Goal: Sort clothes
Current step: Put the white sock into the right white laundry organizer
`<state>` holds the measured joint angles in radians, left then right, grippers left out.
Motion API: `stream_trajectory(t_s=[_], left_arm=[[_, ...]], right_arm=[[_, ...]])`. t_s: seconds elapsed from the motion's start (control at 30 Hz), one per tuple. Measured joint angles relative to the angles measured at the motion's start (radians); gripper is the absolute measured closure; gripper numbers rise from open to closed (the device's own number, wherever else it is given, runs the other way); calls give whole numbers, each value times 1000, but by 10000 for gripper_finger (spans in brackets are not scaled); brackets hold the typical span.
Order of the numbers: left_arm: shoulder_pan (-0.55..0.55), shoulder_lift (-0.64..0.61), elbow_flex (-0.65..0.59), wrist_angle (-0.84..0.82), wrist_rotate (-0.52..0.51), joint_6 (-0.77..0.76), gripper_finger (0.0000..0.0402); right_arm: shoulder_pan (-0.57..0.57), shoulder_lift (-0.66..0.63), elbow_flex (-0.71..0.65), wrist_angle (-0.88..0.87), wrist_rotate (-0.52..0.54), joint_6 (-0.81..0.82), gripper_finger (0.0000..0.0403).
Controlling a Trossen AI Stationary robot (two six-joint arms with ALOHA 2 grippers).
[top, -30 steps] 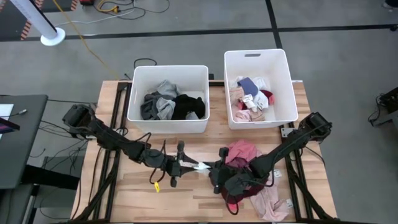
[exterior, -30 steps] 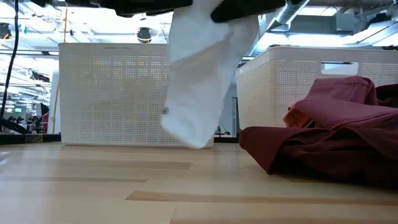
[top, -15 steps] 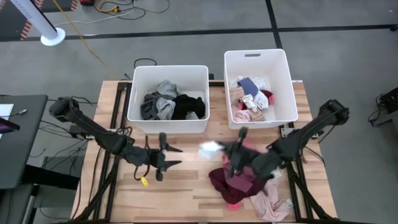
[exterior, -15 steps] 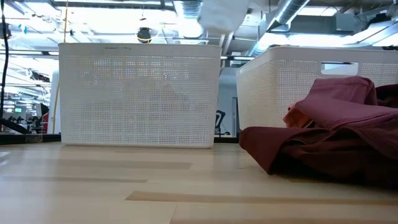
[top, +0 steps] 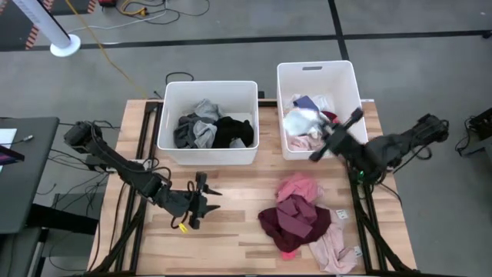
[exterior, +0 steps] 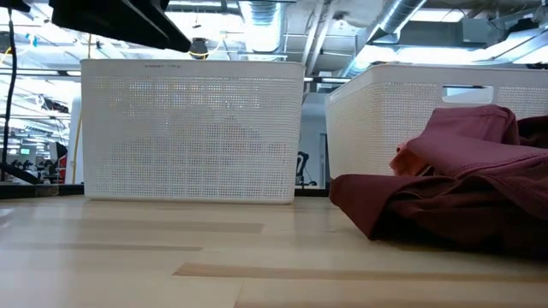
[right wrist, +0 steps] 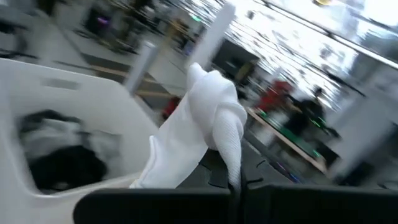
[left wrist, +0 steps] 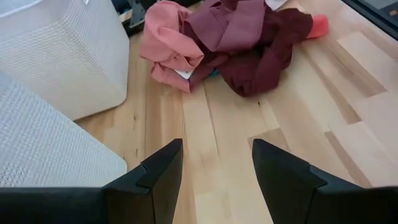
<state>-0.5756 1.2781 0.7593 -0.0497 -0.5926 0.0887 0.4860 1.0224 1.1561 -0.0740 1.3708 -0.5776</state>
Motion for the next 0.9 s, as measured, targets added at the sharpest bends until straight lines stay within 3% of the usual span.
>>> stream_trajectory(t_s=[0.17, 0.4, 0.67, 0.9], left_arm=[[-11, 0, -13, 9, 0, -11, 214], [-17, 0, -13, 10, -1, -54, 214], [-39, 0, -13, 10, 0, -75, 214], [-39, 0, -13, 27, 0, -74, 214]], right_arm=[[-56, -89, 0, -138, 74, 97, 399], [-210, -167, 0, -578, 70, 549, 399], [-430, -144, 0, -1093, -187, 1086, 399], [-530, -73, -33, -1191, -336, 1176, 399]])
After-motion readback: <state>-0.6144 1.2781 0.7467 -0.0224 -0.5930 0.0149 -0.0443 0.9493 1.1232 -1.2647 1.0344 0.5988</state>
